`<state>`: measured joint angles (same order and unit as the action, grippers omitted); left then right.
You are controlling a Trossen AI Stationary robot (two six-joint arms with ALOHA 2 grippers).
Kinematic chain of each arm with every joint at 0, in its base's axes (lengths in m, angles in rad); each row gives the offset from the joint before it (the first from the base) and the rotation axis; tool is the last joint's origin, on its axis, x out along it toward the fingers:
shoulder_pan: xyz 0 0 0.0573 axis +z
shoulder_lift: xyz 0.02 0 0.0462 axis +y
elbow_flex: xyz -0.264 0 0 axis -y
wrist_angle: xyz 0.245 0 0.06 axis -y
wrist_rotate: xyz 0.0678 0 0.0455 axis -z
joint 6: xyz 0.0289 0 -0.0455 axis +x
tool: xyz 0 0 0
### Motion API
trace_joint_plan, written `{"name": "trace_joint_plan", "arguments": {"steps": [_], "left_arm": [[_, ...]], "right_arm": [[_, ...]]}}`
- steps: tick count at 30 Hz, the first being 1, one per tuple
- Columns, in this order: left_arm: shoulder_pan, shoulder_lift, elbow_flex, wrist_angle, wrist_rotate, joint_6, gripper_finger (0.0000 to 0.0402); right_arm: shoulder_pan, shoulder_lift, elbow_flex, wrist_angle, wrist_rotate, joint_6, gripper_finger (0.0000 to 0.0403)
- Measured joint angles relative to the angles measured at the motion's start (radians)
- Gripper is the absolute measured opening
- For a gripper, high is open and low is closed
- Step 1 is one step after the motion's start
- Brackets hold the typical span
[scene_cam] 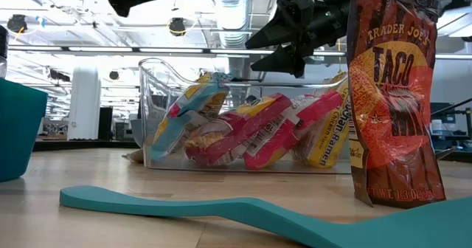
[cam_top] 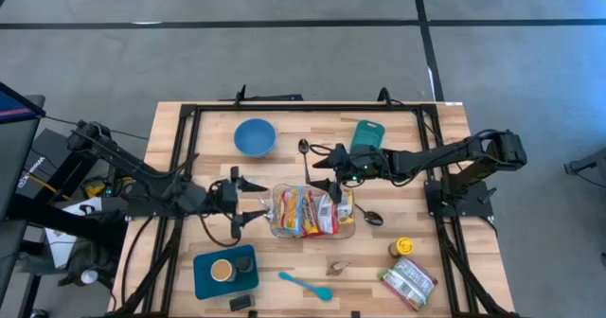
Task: Pick & Place Food Item
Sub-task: Put the yellow spice can into the dark blue bin
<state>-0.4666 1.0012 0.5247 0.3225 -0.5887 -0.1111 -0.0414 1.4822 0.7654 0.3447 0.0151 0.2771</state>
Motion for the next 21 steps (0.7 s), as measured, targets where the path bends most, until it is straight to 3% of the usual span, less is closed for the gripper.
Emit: {"name": "trace_joint_plan", "arguments": {"steps": [7,21], "left_arm": [[0.114,0.000,0.000,-0.004,0.049,-0.001,0.0258],[0.101,0.000,0.000,-0.002,0.054,-0.057,0.0227]], "right_arm": [[0.000,0.000,0.000,-0.007,0.000,0.000,0.0301],[0.034,-0.202,0.000,-0.228,0.015,0.013,0.0301]]}}
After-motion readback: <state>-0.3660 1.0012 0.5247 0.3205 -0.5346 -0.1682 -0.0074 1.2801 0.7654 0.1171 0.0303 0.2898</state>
